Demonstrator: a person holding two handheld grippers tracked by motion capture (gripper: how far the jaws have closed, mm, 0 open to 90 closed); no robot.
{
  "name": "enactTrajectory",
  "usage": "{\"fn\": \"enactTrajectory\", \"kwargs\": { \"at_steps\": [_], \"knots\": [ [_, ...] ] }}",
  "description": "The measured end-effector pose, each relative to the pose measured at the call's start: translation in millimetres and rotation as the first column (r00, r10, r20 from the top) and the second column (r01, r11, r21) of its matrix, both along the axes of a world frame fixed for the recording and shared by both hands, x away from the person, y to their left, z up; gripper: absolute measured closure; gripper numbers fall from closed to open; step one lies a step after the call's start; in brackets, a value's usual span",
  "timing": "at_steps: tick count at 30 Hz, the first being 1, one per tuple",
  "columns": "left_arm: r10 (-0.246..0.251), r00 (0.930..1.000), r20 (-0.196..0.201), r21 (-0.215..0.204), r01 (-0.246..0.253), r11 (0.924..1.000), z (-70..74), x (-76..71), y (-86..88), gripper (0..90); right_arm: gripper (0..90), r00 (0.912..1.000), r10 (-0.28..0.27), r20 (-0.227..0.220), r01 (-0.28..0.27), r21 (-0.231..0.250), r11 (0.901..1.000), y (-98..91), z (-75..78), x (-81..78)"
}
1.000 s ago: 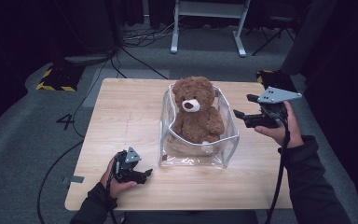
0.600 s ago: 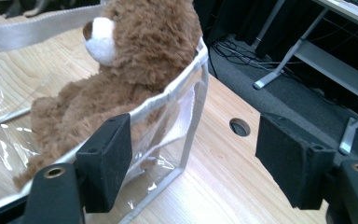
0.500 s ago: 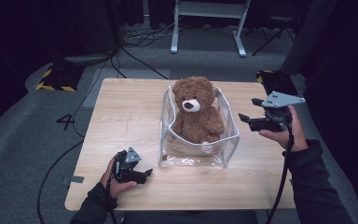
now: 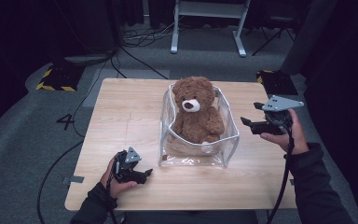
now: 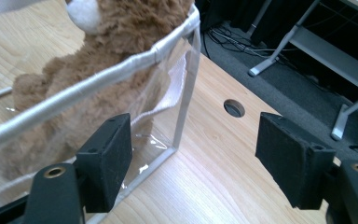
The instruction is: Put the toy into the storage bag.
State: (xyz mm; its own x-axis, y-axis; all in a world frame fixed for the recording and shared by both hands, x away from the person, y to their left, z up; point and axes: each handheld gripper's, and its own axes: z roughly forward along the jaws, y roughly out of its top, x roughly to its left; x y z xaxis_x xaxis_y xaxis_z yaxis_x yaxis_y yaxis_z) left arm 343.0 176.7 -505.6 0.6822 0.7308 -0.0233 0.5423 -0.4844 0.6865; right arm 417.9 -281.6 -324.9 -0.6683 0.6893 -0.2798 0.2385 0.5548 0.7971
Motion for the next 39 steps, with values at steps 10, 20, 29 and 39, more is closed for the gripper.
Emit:
{"fn": "enactTrajectory", "kwargs": {
  "at_steps": [10, 20, 29, 39],
  "knots": [
    [0.0, 1.0, 0.0, 0.0, 0.0, 1.0, 0.0, 0.0, 0.0, 15.7, 27.4, 0.9998, -0.017, -0.014, 0.016, -0.014, 0.9998, -7.2, -8.3, 0.3],
    [0.0, 1.0, 0.0, 0.0, 0.0, 1.0, 0.0, 0.0, 0.0, 15.8, 27.9, 0.9992, -0.023, -0.031, 0.023, -0.03, 0.9993, -11.0, -18.4, 0.4],
    [0.0, 1.0, 0.0, 0.0, 0.0, 1.0, 0.0, 0.1, 0.0, 15.7, 27.9, 0.998, -0.037, -0.05, 0.035, -0.05, 0.9982, -14.2, -28.7, 1.7],
    [0.0, 1.0, 0.0, 0.0, 0.0, 1.0, 0.0, 0.0, 0.0, 15.8, 27.9, 0.9964, -0.047, -0.071, 0.042, -0.062, 0.9972, -18.1, -41.6, 1.3]
  ]
}}
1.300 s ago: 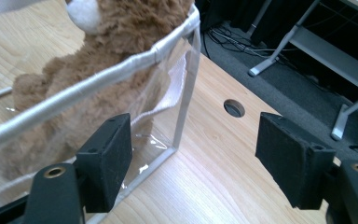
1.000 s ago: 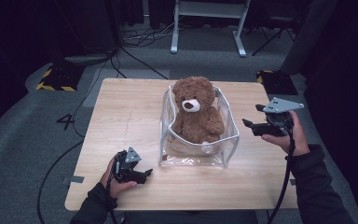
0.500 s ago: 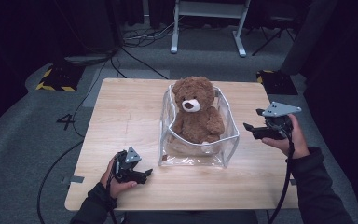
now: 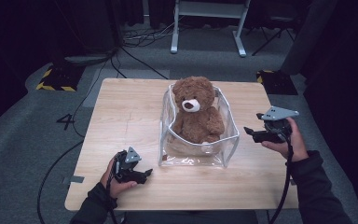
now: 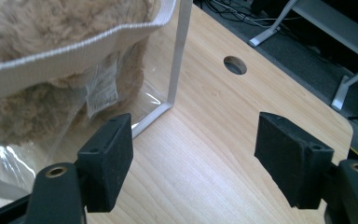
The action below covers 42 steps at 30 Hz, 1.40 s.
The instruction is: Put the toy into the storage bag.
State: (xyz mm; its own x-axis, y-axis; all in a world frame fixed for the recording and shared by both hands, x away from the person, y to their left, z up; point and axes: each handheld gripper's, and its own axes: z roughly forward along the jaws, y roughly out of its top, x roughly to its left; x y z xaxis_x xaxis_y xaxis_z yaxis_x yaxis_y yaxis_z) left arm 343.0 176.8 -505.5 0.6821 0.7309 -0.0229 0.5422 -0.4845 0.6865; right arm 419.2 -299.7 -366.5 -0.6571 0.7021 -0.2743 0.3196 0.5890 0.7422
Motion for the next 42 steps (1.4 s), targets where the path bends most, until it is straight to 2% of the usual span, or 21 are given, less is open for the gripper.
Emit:
{"fn": "enactTrajectory", "kwargs": {
  "at_steps": [25, 33, 36, 42],
  "knots": [
    [0.0, 1.0, -0.001, -0.001, 0.0, 1.0, 0.0, -0.1, -0.1, 15.8, 28.0, 0.9988, -0.001, -0.049, -0.001, -0.043, 0.9991, -4.5, -34.1, -5.9],
    [0.0, 1.0, 0.0, 0.0, 0.0, 1.0, 0.0, 0.0, 0.0, 15.8, 27.7, 0.9969, -0.008, -0.078, 0.004, -0.052, 0.9986, -5.9, -44.1, -7.4],
    [0.0, 1.0, 0.0, 0.0, 0.0, 1.0, 0.0, 0.0, 0.0, 15.7, 27.8, 0.997, -0.006, -0.078, 0.001, -0.068, 0.9977, -5.6, -47.4, -8.6],
    [0.0, 1.0, -0.001, 0.0, 0.0, 1.0, 0.0, 0.0, 0.0, 15.7, 27.6, 0.9954, -0.009, -0.095, 0.003, -0.062, 0.998, -6.9, -55.5, -11.0]
  ]
}}
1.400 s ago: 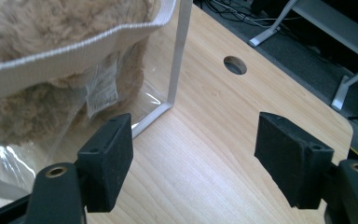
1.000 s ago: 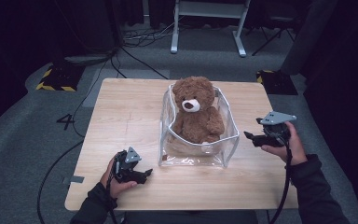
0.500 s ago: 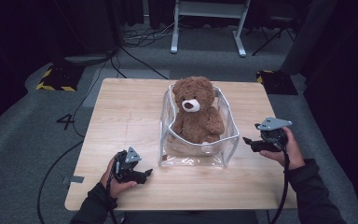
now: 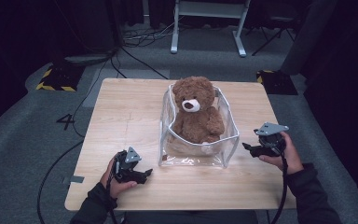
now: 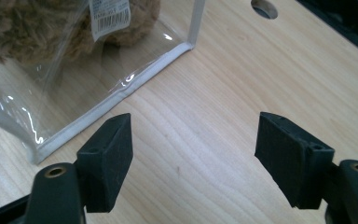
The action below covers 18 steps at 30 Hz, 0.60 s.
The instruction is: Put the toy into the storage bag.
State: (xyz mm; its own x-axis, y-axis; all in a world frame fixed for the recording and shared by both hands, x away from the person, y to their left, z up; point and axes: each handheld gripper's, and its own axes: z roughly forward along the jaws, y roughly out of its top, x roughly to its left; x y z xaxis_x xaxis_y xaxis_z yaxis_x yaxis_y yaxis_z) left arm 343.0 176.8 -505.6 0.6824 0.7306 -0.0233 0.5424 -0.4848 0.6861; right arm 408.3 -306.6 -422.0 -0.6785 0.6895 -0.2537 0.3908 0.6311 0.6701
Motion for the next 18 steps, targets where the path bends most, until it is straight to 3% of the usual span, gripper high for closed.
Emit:
{"fn": "enactTrajectory", "kwargs": {
  "at_steps": [18],
  "knots": [
    [0.0, 1.0, 0.0, 0.0, 0.0, 1.0, 0.0, -0.1, 0.0, 15.8, 27.6, 0.9999, 0.001, -0.015, -0.001, 0.007, 1.0, -7.8, -18.9, -11.5]
  ]
}}
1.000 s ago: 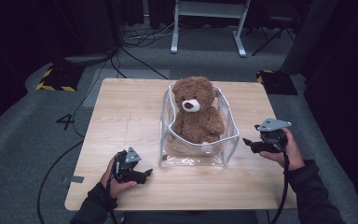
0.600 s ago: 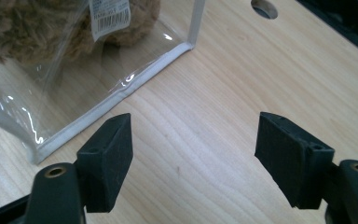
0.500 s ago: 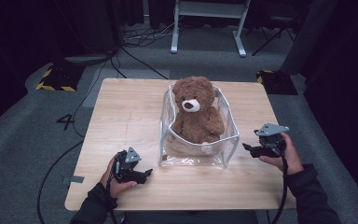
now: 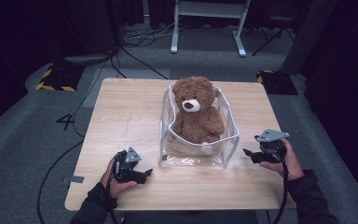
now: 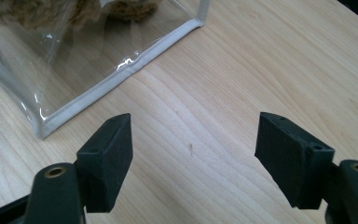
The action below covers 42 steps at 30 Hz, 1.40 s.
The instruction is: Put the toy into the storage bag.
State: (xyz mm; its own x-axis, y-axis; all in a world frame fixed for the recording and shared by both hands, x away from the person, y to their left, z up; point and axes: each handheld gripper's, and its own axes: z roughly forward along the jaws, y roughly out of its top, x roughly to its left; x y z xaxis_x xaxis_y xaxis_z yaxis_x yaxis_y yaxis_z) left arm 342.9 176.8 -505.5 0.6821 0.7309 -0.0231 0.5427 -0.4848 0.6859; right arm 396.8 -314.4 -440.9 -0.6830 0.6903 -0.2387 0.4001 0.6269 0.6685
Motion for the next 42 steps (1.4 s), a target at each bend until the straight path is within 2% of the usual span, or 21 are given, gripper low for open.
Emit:
{"fn": "enactTrajectory", "kwargs": {
  "at_steps": [5, 10, 18, 28, 34, 42],
  "knots": [
    [0.0, 1.0, 0.0, 0.001, 0.0, 1.0, 0.0, 0.0, 0.1, 15.8, 27.6, 1.0, -0.001, -0.003, 0.001, 0.007, 1.0, -2.4, -5.8, -3.1],
    [0.0, 1.0, 0.0, 0.0, 0.0, 1.0, 0.0, 0.0, 0.0, 15.7, 27.3, 0.9998, 0.021, -0.007, -0.021, 0.009, 0.9997, -2.9, -10.7, -6.2],
    [0.0, 1.0, 0.001, -0.001, 0.0, 1.0, 0.0, 0.1, 0.0, 15.8, 27.3, 0.9993, 0.033, -0.019, -0.033, -0.001, 0.9995, -6.2, -20.3, -12.0],
    [-0.001, 1.0, 0.0, -0.001, 0.001, 1.0, 0.0, 0.2, 0.1, 15.7, 27.3, 0.9994, 0.018, -0.029, -0.017, 0.017, 0.9997, -15.0, -32.0, -18.6],
    [-0.002, 1.0, -0.001, -0.003, 0.002, 1.0, 0.0, 0.3, 0.2, 15.7, 26.7, 0.999, 0.002, -0.045, 0.002, 0.071, 0.9975, -23.3, -36.6, -21.6],
    [-0.003, 1.0, -0.002, -0.003, 0.003, 1.0, 0.0, 0.3, 0.2, 15.6, 26.5, 0.9987, -0.012, -0.05, 0.017, 0.1, 0.9949, -31.5, -43.9, -27.4]
  ]
}}
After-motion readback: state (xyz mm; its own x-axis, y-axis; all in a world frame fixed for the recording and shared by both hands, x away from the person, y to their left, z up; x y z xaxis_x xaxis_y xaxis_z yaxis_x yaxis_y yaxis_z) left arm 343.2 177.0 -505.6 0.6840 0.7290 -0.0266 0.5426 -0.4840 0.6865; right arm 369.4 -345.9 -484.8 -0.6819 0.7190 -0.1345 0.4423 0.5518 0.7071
